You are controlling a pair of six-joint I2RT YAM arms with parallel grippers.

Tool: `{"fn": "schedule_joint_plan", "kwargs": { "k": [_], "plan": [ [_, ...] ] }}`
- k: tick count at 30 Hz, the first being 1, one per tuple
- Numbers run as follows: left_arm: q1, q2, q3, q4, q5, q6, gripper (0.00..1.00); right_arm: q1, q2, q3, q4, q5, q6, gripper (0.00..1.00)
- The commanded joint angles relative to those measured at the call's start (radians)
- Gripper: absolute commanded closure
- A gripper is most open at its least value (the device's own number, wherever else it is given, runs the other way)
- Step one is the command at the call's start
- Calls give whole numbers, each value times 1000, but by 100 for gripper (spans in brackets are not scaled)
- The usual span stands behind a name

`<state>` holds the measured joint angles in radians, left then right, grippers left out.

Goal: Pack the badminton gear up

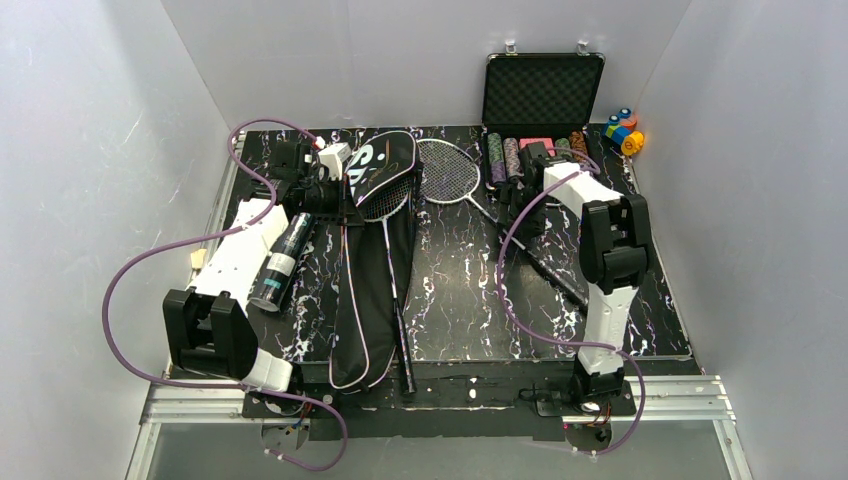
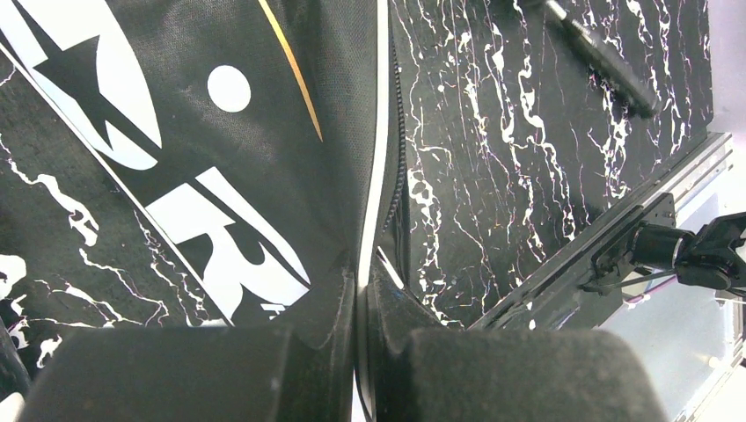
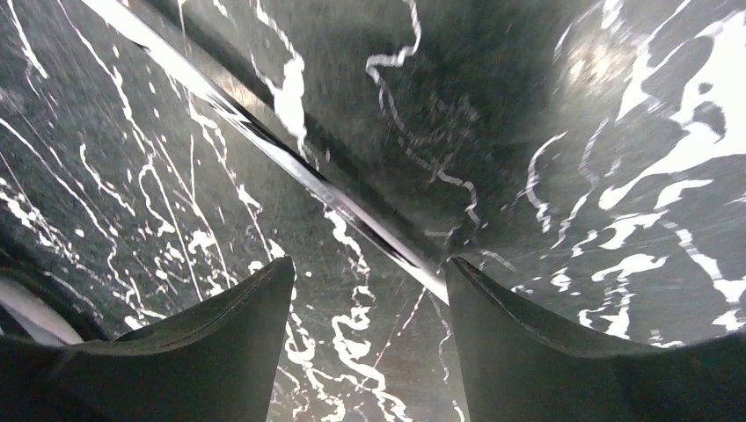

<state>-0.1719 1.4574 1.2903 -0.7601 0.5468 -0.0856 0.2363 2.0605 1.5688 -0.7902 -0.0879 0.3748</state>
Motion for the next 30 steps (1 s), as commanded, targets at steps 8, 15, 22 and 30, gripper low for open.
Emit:
{"fn": "schedule_joint_plan", "kwargs": {
  "k": [8, 15, 22, 30],
  "plan": [
    [9, -81, 42, 13, 41, 5, 100, 116, -116, -199, 69, -42, 105, 27],
    [9, -83, 28, 14, 44, 12, 100, 234, -131, -199, 56, 51, 122, 27],
    [11, -79, 14, 13, 53, 23, 100, 237, -37, -77, 13, 118, 66, 31],
    [11, -61, 15, 5, 63, 26, 100, 316, 146, 75, -22, 205, -15, 47]
  ]
}}
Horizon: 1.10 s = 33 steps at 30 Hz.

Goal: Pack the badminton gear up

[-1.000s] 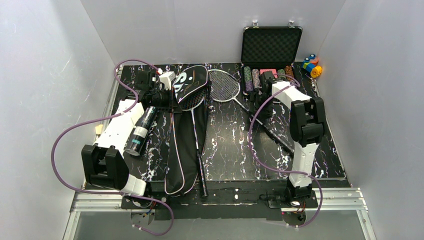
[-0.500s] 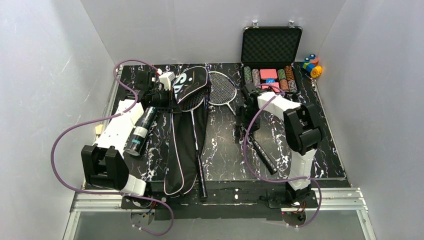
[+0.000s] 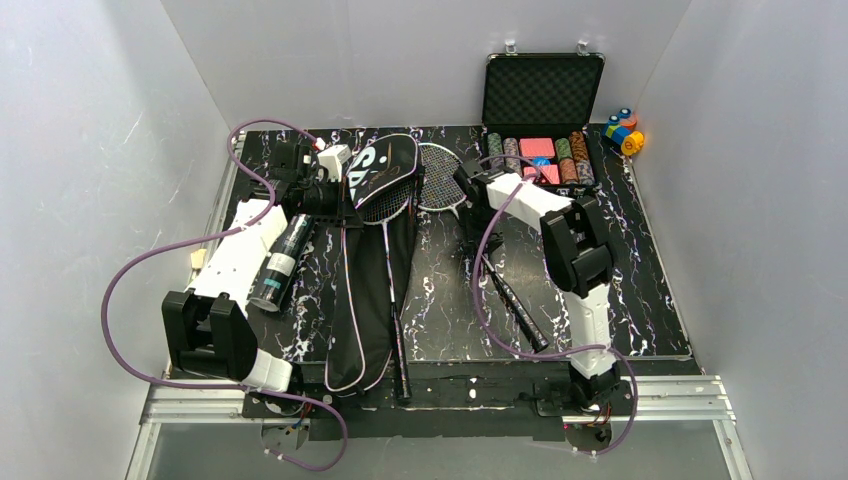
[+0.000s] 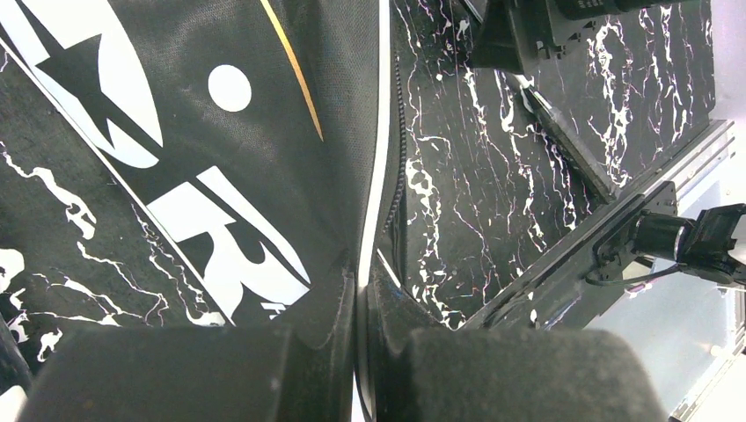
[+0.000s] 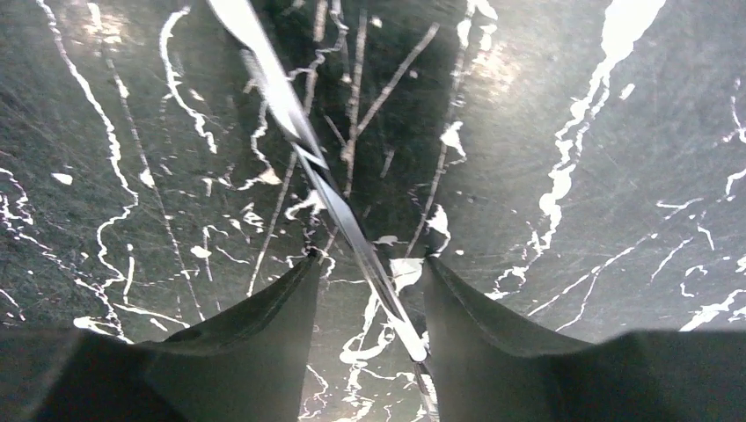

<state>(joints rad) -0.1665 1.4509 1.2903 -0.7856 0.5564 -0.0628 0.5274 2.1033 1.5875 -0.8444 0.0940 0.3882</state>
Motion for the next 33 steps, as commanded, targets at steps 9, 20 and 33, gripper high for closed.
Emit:
{"fn": "schedule_joint_plan", "kwargs": {
  "k": [9, 20, 33],
  "plan": [
    [5, -54, 0, 38, 55, 3, 100, 72, -69, -51, 98, -5, -44, 99],
    [5, -58, 0, 40, 45, 1, 100, 171, -356, -235, 66, 11, -15, 99],
    [12, -43, 1, 49, 41, 0, 100, 222, -685, -355, -175, 106, 107, 99]
  ]
}}
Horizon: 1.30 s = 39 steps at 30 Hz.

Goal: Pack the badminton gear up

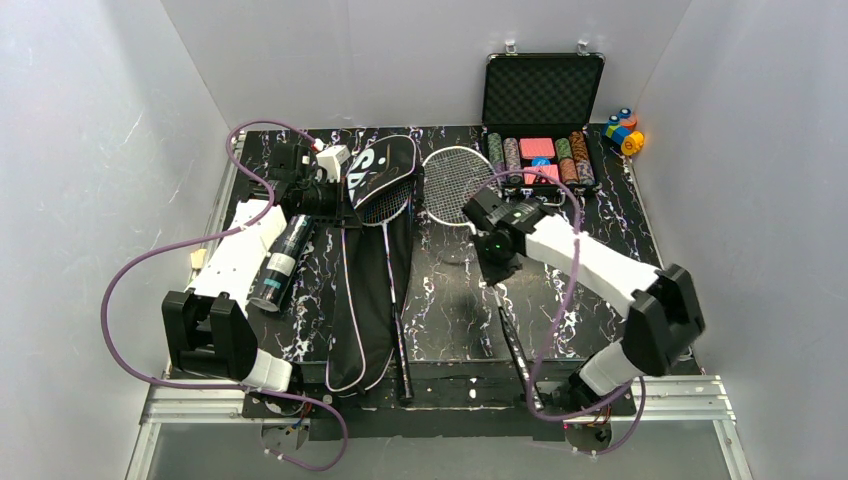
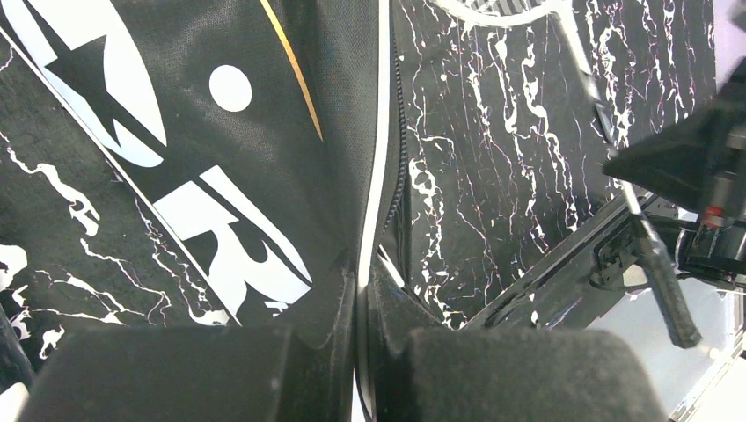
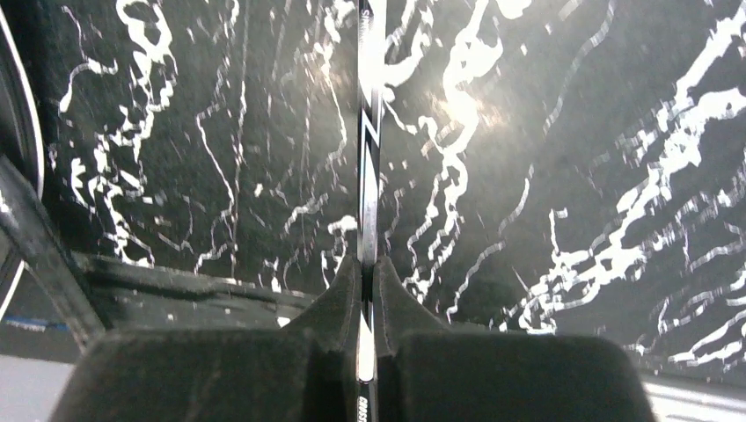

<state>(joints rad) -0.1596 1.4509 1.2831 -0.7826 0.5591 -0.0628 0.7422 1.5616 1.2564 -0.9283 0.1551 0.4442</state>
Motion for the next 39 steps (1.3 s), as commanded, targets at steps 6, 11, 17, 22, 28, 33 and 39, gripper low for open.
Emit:
{"fn": "schedule_joint_plan", "kwargs": {
  "k": [6, 11, 17, 22, 28, 33, 39],
  "plan": [
    [5, -11, 20, 56, 33, 3, 100, 111, -287, 8, -295, 23, 117, 99],
    [5, 19, 39, 70, 34, -3, 100, 307, -283, 31, -369, 16, 234, 99],
    [5, 41, 51, 72, 30, 3, 100, 508, -180, 115, -402, 13, 314, 99],
    [5, 43, 50, 71, 38, 2, 100, 545, -98, 160, -375, 13, 282, 99],
    [5, 33, 45, 71, 59, -6, 100, 505, 68, 285, -322, 69, 168, 99],
    [5, 21, 35, 61, 65, -2, 100, 446, 230, 466, -299, 123, 108, 99],
    [5, 19, 39, 52, 79, 1, 100, 404, 385, 638, -304, 181, 65, 99]
  ]
}}
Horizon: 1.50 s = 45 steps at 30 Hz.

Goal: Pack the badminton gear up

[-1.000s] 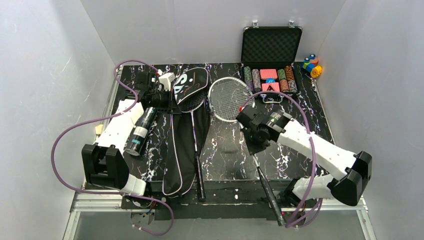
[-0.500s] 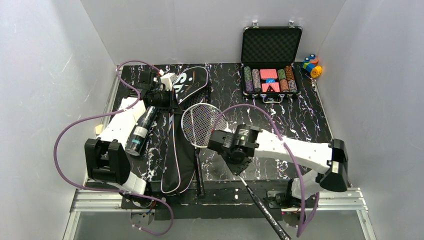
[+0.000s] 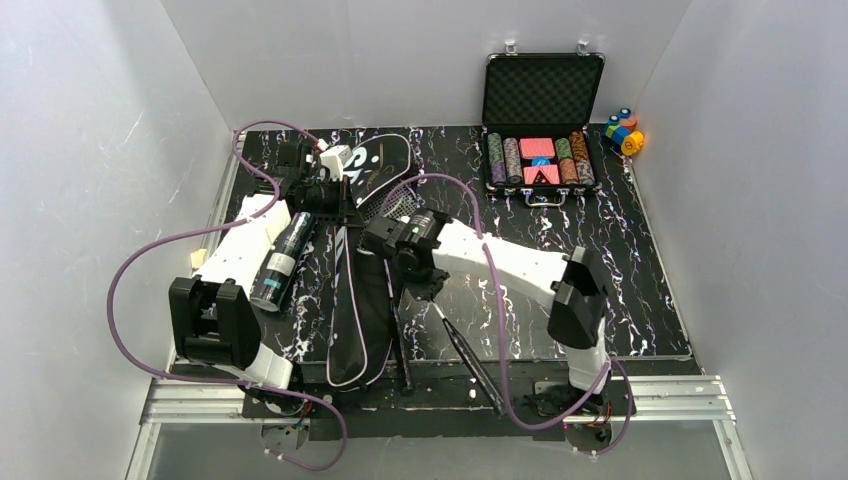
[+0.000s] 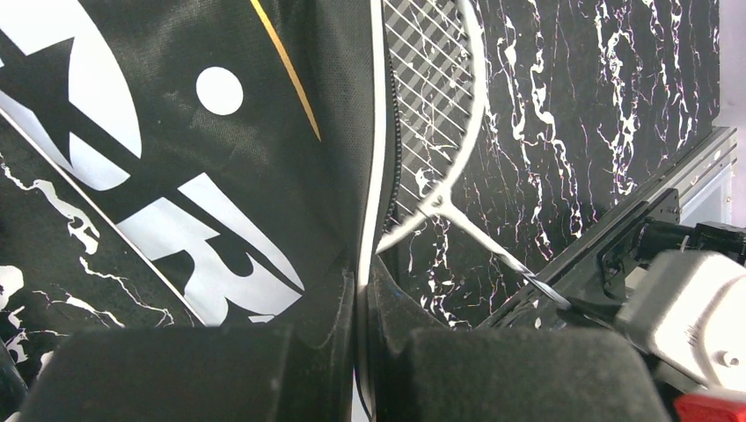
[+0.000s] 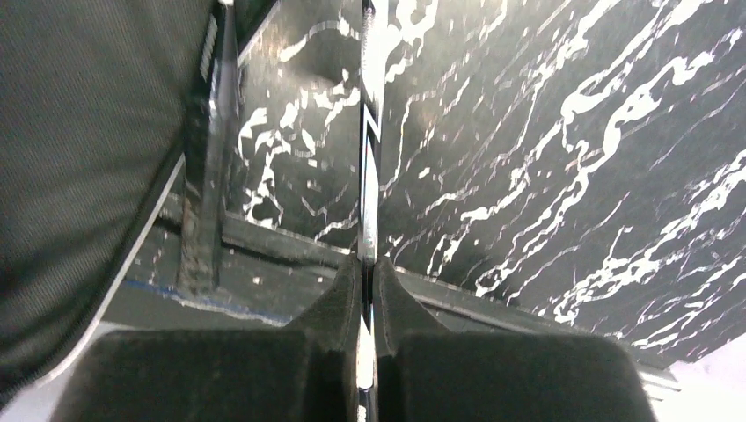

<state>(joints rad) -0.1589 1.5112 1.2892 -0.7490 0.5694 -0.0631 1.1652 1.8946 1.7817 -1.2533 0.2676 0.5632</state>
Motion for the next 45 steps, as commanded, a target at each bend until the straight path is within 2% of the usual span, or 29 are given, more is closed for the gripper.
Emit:
{"fn": "schedule_joint_plan", "kwargs": {
  "k": [1, 13, 19, 25, 37, 38, 42, 45],
  "plan": [
    [4, -40, 33, 17, 72, 2, 100, -28, 77, 133, 20, 69, -57, 99],
    [-12, -42, 21, 17, 122, 15, 100, -87, 237, 349, 74, 83, -34, 99],
    [-22, -40, 21, 10, 144, 18, 100, -123, 272, 391, 131, 85, 3, 99],
    [-26, -36, 26, -1, 153, 22, 100, -164, 269, 338, 259, 27, 57, 99],
    [-37, -35, 1, -23, 182, 59, 100, -182, 264, 86, 588, -187, 144, 99],
    [-37, -34, -2, -23, 181, 59, 100, -184, 258, 68, 611, -203, 147, 94],
    [-37, -20, -4, -30, 175, 94, 100, -196, 215, -19, 676, -250, 156, 64],
    [-37, -14, -1, -30, 176, 92, 100, -225, 175, -88, 719, -303, 167, 51]
  ]
}}
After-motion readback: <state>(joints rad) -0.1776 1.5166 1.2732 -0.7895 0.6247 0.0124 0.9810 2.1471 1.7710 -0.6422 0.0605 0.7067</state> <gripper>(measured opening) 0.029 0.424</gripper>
